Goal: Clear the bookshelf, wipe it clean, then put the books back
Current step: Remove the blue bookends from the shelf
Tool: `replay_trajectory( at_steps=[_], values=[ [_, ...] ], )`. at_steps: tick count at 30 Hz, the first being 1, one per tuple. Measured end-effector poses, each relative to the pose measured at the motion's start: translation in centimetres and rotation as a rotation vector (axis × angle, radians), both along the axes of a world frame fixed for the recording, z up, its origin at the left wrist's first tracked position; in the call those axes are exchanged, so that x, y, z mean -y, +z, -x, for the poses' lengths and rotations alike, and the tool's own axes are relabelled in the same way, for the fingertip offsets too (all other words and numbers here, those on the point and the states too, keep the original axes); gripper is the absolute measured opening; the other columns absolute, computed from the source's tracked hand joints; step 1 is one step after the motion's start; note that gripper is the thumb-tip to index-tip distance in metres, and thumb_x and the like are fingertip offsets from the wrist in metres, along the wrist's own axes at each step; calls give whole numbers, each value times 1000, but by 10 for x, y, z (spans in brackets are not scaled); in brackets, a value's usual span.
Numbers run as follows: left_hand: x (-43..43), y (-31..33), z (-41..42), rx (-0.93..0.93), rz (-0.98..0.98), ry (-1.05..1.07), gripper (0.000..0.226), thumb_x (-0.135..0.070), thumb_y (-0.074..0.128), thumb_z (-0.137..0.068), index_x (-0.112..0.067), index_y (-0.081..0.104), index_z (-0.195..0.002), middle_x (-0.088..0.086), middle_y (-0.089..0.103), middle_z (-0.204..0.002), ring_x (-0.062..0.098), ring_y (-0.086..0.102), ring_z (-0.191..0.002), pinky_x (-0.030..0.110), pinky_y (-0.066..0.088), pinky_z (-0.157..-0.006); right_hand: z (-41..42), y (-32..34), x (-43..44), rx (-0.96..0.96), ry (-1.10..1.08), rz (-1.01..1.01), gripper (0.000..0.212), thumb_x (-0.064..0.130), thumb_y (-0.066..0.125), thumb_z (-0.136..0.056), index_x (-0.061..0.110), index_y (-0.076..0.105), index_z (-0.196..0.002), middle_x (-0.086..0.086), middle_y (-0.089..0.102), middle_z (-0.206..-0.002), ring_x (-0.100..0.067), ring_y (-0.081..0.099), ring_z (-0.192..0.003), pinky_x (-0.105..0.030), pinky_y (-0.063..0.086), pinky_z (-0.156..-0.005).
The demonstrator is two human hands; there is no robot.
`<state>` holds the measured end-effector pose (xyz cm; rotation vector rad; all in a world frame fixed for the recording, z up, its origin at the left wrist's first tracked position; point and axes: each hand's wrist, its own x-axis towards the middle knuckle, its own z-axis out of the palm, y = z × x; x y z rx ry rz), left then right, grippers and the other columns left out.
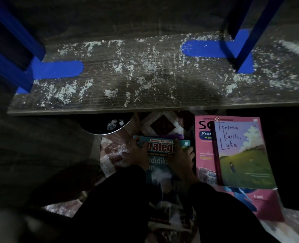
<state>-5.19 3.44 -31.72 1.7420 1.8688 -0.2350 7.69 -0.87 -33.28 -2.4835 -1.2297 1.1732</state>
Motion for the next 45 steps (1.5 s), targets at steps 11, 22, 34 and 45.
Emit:
replay_trajectory(
  at_steps=[11, 22, 34, 45],
  values=[
    [37, 26, -4, 37, 198, -118, 38, -25, 51, -95, -8, 57, -129, 17, 55, -134, 33, 51, -124, 39, 39, -104, -5, 37, 28, -40, 151, -19, 48, 26, 55, -91, 15, 48, -137, -14, 49, -137, -28, 49, -122, -29, 43, -100],
    [59, 126, -37, 643, 225, -6, 8, -16, 68, -82, -12, 71, -87, 0, 65, -83, 6, 57, -74, 33, 53, -85, -56, 144, 65, -207, 57, -213, 21, 13, 58, -92, 12, 68, -111, -7, 68, -104, -17, 61, -87, -22, 40, -65],
    [-32, 309, -127, 966, -290, -152, 37, -11, 56, -94, -23, 54, -129, 4, 60, -104, 18, 60, -85, 26, 43, -72, -136, 302, -36, -39, -207, -832, 46, 24, 67, -87, 17, 52, -130, -13, 65, -91, -31, 62, -89, -37, 46, -80],
    [-85, 353, -168, 700, -437, -468, 36, -27, 45, -101, -28, 52, -136, 2, 55, -137, 16, 48, -127, 9, 31, -83, -142, 287, -69, 147, 89, -665, 38, 18, 47, -97, 14, 40, -134, -25, 61, -113, -41, 57, -107, -43, 45, -86]
  ],
)
